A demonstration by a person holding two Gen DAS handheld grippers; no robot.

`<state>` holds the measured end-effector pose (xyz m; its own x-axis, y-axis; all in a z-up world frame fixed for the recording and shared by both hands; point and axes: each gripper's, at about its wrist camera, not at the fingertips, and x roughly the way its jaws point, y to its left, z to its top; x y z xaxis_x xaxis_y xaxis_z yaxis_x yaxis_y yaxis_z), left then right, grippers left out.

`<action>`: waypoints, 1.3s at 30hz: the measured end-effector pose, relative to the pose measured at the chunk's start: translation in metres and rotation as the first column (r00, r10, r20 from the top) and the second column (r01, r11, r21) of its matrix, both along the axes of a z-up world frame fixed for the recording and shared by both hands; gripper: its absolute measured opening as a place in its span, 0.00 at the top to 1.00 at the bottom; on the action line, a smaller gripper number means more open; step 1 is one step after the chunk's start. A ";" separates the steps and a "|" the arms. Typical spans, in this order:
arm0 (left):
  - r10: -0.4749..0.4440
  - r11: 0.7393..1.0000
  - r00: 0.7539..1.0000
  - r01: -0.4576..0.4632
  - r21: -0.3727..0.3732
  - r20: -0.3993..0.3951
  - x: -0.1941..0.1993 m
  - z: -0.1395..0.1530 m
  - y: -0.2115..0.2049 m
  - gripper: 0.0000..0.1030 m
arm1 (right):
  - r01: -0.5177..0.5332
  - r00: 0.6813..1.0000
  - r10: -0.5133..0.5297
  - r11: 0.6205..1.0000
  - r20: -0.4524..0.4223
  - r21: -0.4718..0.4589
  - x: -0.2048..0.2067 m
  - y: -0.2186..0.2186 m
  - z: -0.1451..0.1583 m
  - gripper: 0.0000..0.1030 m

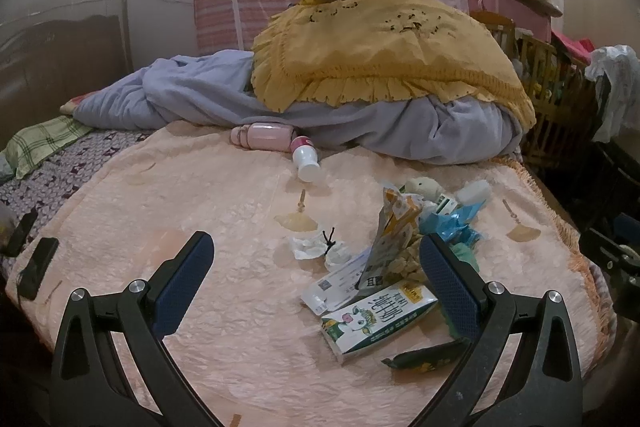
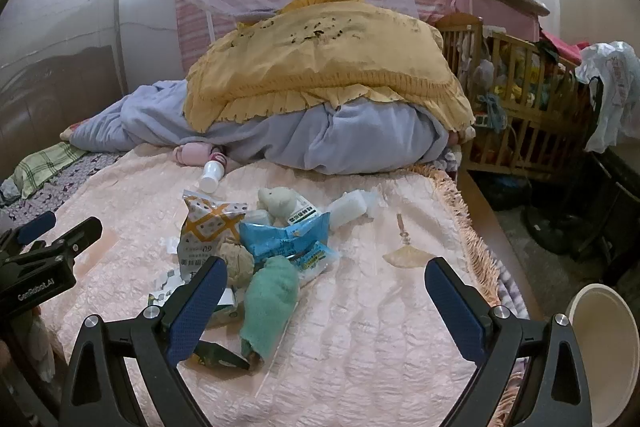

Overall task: Collect trash
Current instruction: 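Move both tools toward the pile of trash on the bed, then grasp the green towel with the right tool while the left grasps crumpled tissue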

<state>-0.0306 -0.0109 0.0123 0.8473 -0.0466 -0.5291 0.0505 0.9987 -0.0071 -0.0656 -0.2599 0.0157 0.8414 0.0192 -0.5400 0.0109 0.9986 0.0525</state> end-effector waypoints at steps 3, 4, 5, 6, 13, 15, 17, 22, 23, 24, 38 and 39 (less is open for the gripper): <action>0.001 1.000 1.000 -0.001 -0.001 -0.009 0.002 -0.003 0.002 0.01 | 0.000 1.000 0.000 1.000 -0.007 0.001 0.002 -0.001 -0.003 0.05; 0.002 1.000 1.000 -0.002 0.001 -0.011 0.003 -0.004 0.002 0.01 | 0.000 1.000 0.000 1.000 -0.011 0.001 0.002 -0.001 -0.004 0.05; 0.002 1.000 1.000 -0.002 0.001 -0.013 0.003 -0.005 0.003 0.01 | 0.000 1.000 0.000 1.000 -0.014 0.001 0.003 -0.001 -0.005 0.05; 0.000 1.000 1.000 0.000 -0.002 -0.015 0.003 -0.006 0.004 0.01 | 0.000 1.000 0.000 1.000 -0.018 0.001 0.003 -0.001 -0.007 0.05; -0.011 0.999 0.998 0.010 -0.030 -0.061 0.006 -0.016 0.023 0.01 | -0.024 0.997 0.024 1.000 -0.069 0.008 0.008 -0.005 -0.022 0.05; -0.012 0.999 0.996 0.009 -0.043 -0.088 0.009 -0.022 0.032 0.01 | -0.034 0.996 0.036 0.999 -0.087 0.020 0.011 -0.006 -0.028 0.05; -0.011 0.999 0.994 0.006 -0.052 -0.111 0.010 -0.027 0.040 0.01 | -0.048 0.992 0.052 0.998 -0.114 0.041 0.016 -0.006 -0.035 0.05; -0.005 1.000 0.992 0.002 -0.025 -0.124 0.015 -0.033 0.045 0.01 | -0.088 0.982 0.097 0.994 -0.163 0.064 0.027 -0.001 -0.049 0.05; -0.004 1.000 0.992 0.002 -0.020 -0.125 0.016 -0.033 0.045 0.01 | -0.095 0.980 0.104 0.994 -0.169 0.063 0.029 0.001 -0.051 0.05; -0.004 1.000 0.992 0.002 -0.019 -0.124 0.016 -0.034 0.045 0.01 | -0.099 0.979 0.108 0.993 -0.175 0.063 0.031 0.003 -0.052 0.05; -0.015 1.000 0.994 0.014 -0.004 -0.112 0.020 -0.034 0.038 0.01 | -0.113 0.975 0.117 0.993 -0.191 0.030 0.041 0.015 -0.058 0.05; -0.016 1.000 0.994 0.015 -0.004 -0.112 0.021 -0.035 0.038 0.01 | -0.115 0.974 0.118 0.993 -0.192 0.029 0.041 0.016 -0.059 0.05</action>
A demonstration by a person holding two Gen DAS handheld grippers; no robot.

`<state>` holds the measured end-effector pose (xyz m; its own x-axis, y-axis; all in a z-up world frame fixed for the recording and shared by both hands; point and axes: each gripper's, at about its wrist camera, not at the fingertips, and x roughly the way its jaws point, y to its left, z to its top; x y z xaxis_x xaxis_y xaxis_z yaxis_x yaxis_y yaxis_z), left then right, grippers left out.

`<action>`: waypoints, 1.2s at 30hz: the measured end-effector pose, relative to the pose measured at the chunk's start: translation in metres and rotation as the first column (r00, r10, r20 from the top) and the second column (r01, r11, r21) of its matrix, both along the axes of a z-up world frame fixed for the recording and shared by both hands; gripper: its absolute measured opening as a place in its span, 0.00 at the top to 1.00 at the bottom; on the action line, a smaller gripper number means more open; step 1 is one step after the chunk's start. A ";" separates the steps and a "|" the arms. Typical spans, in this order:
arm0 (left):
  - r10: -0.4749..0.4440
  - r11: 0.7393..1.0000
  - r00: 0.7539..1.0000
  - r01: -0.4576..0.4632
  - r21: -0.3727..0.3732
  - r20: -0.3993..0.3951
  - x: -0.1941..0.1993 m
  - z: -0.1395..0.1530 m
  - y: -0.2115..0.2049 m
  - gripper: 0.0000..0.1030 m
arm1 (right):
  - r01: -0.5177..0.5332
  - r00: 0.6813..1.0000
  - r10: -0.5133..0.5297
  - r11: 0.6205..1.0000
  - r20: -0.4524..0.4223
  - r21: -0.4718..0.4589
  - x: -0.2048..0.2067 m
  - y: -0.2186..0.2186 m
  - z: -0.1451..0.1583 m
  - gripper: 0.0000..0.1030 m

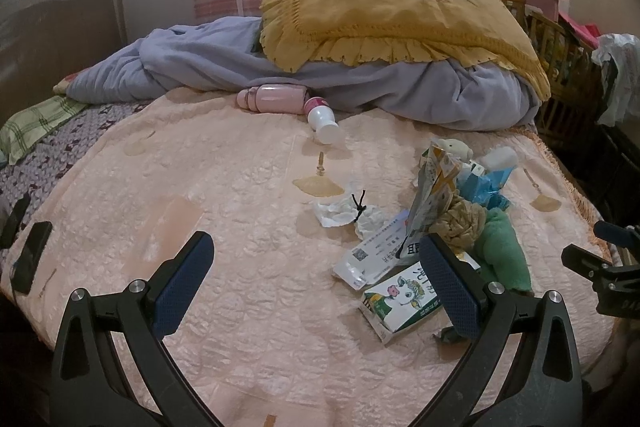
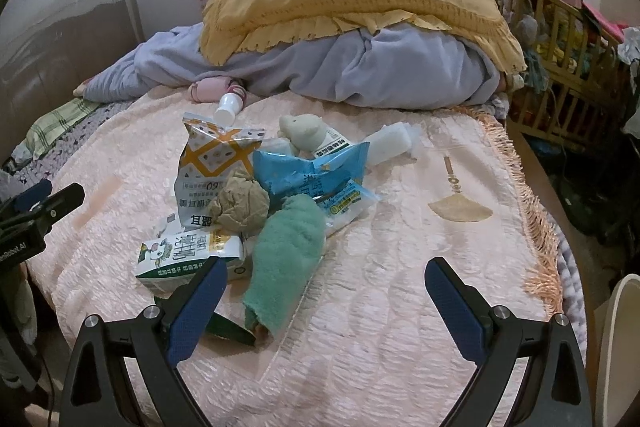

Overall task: Collect trash
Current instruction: 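Grasp the green towel with the right tool while the left grasps crumpled tissue, then carry towel and tissue to the white bucket and release both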

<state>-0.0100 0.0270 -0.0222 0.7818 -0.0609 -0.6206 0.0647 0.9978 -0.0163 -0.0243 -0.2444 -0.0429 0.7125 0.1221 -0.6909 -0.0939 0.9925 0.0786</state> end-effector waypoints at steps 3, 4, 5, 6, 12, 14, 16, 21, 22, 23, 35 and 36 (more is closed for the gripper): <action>0.001 1.000 1.000 -0.001 -0.002 -0.001 0.000 0.000 0.000 0.01 | -0.009 1.000 0.009 1.000 -0.009 0.000 0.003 0.003 -0.003 0.05; 0.001 1.000 1.000 -0.001 -0.002 0.000 0.000 0.000 0.000 0.01 | -0.014 1.000 0.014 1.000 -0.015 0.000 0.005 0.004 -0.004 0.05; 0.001 1.000 1.000 -0.001 -0.003 0.000 0.000 0.000 -0.001 0.01 | -0.023 1.000 0.023 1.000 -0.020 -0.002 0.008 0.006 -0.006 0.05; 0.000 1.000 1.000 0.000 -0.004 -0.001 0.001 0.000 -0.001 0.01 | -0.035 0.999 0.034 0.999 -0.028 -0.006 0.012 0.009 -0.009 0.05; -0.013 1.000 1.000 0.013 -0.010 -0.007 0.002 0.001 -0.005 0.01 | -0.104 0.986 0.106 0.994 -0.130 0.023 0.046 0.019 -0.028 0.07; -0.023 1.000 1.000 0.023 -0.001 -0.010 0.003 0.001 -0.007 0.01 | -0.124 0.981 0.130 0.991 -0.148 0.045 0.055 0.020 -0.032 0.15; -0.037 0.999 0.999 0.037 0.001 -0.014 0.004 0.000 -0.010 0.01 | -0.141 0.974 0.151 0.988 -0.169 0.067 0.063 0.021 -0.039 0.35; -0.069 0.997 0.997 0.069 -0.021 -0.025 0.007 -0.002 -0.019 0.10 | -0.164 0.958 0.193 0.975 -0.211 0.148 0.070 0.019 -0.053 0.63; -0.081 0.997 0.996 0.080 -0.022 -0.033 0.008 -0.002 -0.023 0.15 | -0.165 0.960 0.194 0.975 -0.204 0.149 0.067 0.018 -0.053 0.67; -0.102 0.995 0.994 0.101 -0.024 -0.049 0.009 -0.003 -0.027 0.22 | -0.162 0.963 0.191 0.975 -0.192 0.153 0.063 0.016 -0.051 0.68; -0.256 0.966 0.953 0.257 -0.011 -0.162 0.053 -0.028 -0.106 0.33 | -0.067 0.993 0.084 0.978 -0.081 0.197 0.008 -0.048 -0.020 0.71; -0.256 0.965 0.951 0.261 0.007 -0.174 0.060 -0.032 -0.114 0.33 | -0.062 0.993 0.079 0.980 -0.086 0.191 0.008 -0.050 -0.022 0.71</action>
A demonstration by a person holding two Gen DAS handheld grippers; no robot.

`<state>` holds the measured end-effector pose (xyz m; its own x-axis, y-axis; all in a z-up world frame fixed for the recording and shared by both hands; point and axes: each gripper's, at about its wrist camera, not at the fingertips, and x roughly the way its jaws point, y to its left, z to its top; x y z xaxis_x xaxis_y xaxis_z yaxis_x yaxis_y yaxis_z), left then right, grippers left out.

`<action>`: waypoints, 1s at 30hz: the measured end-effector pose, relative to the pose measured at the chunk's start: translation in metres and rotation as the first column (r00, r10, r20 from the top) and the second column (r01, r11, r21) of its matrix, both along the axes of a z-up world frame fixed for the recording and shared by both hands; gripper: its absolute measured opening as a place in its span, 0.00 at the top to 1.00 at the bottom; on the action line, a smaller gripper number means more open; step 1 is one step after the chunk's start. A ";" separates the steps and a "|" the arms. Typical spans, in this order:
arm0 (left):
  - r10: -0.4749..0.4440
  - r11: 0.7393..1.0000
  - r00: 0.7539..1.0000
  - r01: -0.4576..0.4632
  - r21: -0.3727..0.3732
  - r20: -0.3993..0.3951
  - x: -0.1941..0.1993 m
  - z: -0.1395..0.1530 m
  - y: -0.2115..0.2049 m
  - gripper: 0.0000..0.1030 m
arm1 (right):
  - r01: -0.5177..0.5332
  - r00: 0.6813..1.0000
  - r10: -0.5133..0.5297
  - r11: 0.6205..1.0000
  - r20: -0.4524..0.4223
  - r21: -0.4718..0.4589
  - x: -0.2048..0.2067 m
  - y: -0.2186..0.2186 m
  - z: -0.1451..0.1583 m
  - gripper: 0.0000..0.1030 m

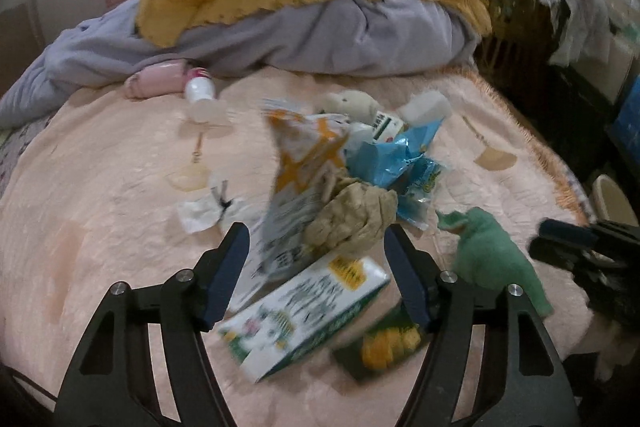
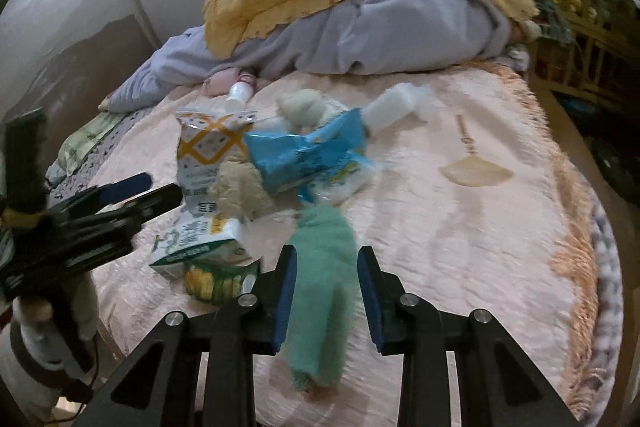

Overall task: Collect trash
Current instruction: 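Carry towel and tissue to the white bucket and release both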

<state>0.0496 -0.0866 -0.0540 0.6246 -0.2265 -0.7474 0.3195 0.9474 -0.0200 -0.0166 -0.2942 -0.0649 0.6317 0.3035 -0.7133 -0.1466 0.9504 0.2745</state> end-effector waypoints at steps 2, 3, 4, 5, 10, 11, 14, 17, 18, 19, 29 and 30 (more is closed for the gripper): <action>-0.006 0.999 1.000 0.006 0.037 -0.012 0.012 -0.007 -0.012 0.33 | -0.005 0.999 0.005 1.000 -0.034 0.001 0.001 -0.006 -0.007 0.71; -0.008 0.999 1.000 0.009 0.051 -0.021 0.017 -0.011 -0.015 0.33 | -0.011 0.999 0.012 1.000 -0.044 0.017 0.002 -0.008 -0.010 0.71; -0.011 0.998 0.999 0.013 0.065 -0.036 0.021 -0.014 -0.019 0.33 | -0.007 0.999 0.009 0.999 -0.042 0.043 0.000 -0.011 -0.011 0.67; -0.016 0.998 0.999 0.019 0.068 -0.049 0.025 -0.018 -0.021 0.33 | -0.004 0.999 0.007 0.998 -0.038 0.062 0.000 -0.011 -0.010 0.62; -0.040 0.998 0.985 0.046 0.037 -0.166 0.039 -0.036 -0.024 0.73 | -0.054 0.997 0.056 0.997 -0.049 0.045 0.008 0.009 -0.019 0.42; -0.037 0.999 0.985 0.043 0.029 -0.166 0.040 -0.036 -0.023 0.74 | -0.053 0.995 0.053 0.999 -0.081 0.002 0.013 0.016 -0.028 0.42; -0.048 0.999 0.987 0.051 0.015 -0.152 0.030 -0.028 -0.021 0.77 | -0.072 0.989 0.080 0.995 -0.123 0.071 0.022 0.020 -0.047 0.58; -0.079 0.997 0.990 0.078 -0.007 -0.121 0.014 -0.010 -0.021 0.77 | -0.060 0.995 0.066 0.995 -0.076 0.080 0.012 0.015 -0.039 0.63; -0.094 0.996 0.989 0.092 -0.019 -0.115 0.009 -0.003 -0.023 0.77 | -0.053 0.997 0.058 0.995 -0.058 0.080 0.007 0.010 -0.034 0.63; -0.111 0.994 0.988 0.108 -0.034 -0.111 0.004 0.003 -0.025 0.77 | -0.043 0.998 0.046 0.996 -0.036 0.081 0.002 0.002 -0.027 0.63; -0.347 0.933 0.933 0.333 -0.139 -0.093 -0.041 0.047 -0.116 0.77 | 0.230 0.971 -0.232 0.972 0.049 0.042 -0.074 -0.129 0.012 0.63; -0.384 0.917 0.919 0.368 -0.152 -0.092 -0.047 0.050 -0.132 0.77 | 0.281 0.958 -0.283 0.959 0.044 0.031 -0.085 -0.152 0.012 0.63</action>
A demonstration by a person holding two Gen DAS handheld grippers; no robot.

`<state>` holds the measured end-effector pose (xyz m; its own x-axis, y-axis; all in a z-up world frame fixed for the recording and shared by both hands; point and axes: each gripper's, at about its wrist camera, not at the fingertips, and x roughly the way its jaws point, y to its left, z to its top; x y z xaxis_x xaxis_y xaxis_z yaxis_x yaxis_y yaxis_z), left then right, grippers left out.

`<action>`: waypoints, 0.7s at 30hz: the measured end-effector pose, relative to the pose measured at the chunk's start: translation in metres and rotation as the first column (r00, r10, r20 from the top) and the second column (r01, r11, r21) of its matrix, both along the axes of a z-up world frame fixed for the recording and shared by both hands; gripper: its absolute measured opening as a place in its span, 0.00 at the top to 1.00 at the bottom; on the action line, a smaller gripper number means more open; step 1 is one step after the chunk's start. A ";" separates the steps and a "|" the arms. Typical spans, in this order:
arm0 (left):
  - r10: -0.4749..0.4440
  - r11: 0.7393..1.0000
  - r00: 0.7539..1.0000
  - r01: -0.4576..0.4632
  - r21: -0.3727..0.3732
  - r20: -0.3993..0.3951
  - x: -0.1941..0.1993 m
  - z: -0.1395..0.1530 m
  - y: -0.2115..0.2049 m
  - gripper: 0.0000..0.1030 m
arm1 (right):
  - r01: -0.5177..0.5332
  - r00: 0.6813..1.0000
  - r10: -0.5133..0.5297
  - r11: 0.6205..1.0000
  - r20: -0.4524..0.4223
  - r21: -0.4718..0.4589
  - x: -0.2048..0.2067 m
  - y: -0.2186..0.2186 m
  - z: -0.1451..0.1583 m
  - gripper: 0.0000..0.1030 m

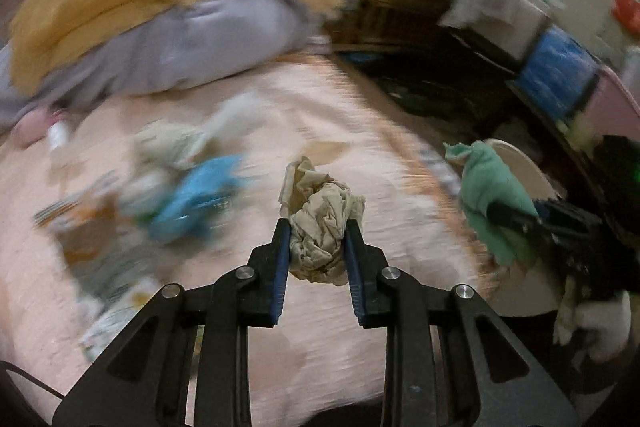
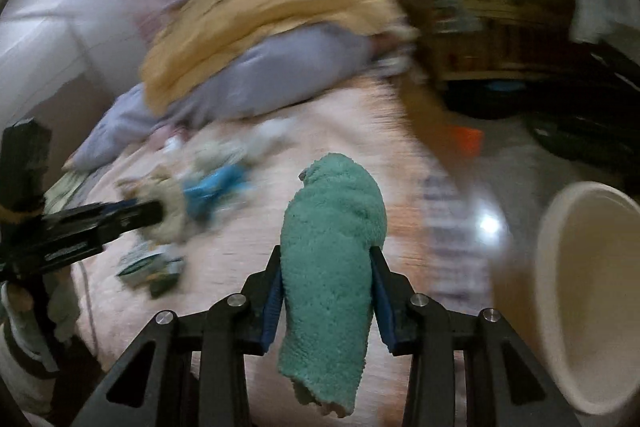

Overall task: Collect trash
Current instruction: 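Carry towel and tissue to the white bucket and release both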

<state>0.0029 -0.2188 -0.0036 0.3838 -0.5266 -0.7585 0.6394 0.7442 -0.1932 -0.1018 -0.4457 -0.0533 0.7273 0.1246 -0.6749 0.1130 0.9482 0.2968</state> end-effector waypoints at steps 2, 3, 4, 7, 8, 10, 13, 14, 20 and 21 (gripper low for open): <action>-0.072 0.997 0.997 0.072 -0.027 -0.017 -0.010 0.003 -0.033 0.77 | 0.088 0.996 -0.088 0.996 -0.012 -0.017 -0.019 -0.033 0.001 0.63; -0.099 0.995 0.995 0.098 -0.029 -0.024 -0.013 0.004 -0.052 0.77 | 0.125 0.992 -0.126 0.992 -0.018 -0.025 -0.028 -0.047 0.000 0.63; -0.128 0.991 0.991 0.127 -0.030 -0.029 -0.018 0.005 -0.068 0.77 | 0.173 0.984 -0.174 0.984 -0.031 -0.038 -0.038 -0.066 -0.002 0.63; -0.216 0.976 0.975 0.214 -0.038 -0.048 -0.030 0.008 -0.124 0.76 | 0.275 0.958 -0.278 0.960 -0.075 -0.045 -0.058 -0.115 -0.015 0.63; -0.250 0.968 0.966 0.247 -0.051 -0.064 -0.035 0.008 -0.143 0.76 | 0.300 0.949 -0.303 0.953 -0.091 -0.038 -0.063 -0.127 -0.021 0.63; -0.293 0.955 0.953 0.288 -0.064 -0.081 -0.042 0.009 -0.170 0.76 | 0.349 0.928 -0.348 0.937 -0.131 -0.018 -0.070 -0.154 -0.033 0.63; -0.341 0.940 0.932 0.333 -0.078 -0.121 -0.046 0.005 -0.211 0.76 | 0.396 0.907 -0.390 0.918 -0.162 0.006 -0.076 -0.182 -0.051 0.63; -0.357 0.933 0.923 0.347 -0.092 -0.146 -0.047 0.002 -0.224 0.76 | 0.405 0.902 -0.397 0.914 -0.169 0.014 -0.077 -0.186 -0.055 0.63; -0.392 0.920 0.897 0.378 -0.109 -0.204 -0.051 -0.020 -0.275 0.65 | 0.460 0.879 -0.443 0.885 -0.177 0.066 -0.089 -0.203 -0.070 0.57; -0.401 0.916 0.889 0.384 -0.119 -0.222 -0.052 -0.023 -0.279 0.55 | 0.472 0.874 -0.455 0.878 -0.171 0.073 -0.090 -0.206 -0.071 0.55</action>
<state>-0.0487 -0.4982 -0.0267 -0.0513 -0.6517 -0.7568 0.8053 0.4212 -0.4173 -0.1921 -0.6517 -0.1243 0.6157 -0.1242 -0.7781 0.5810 0.7386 0.3419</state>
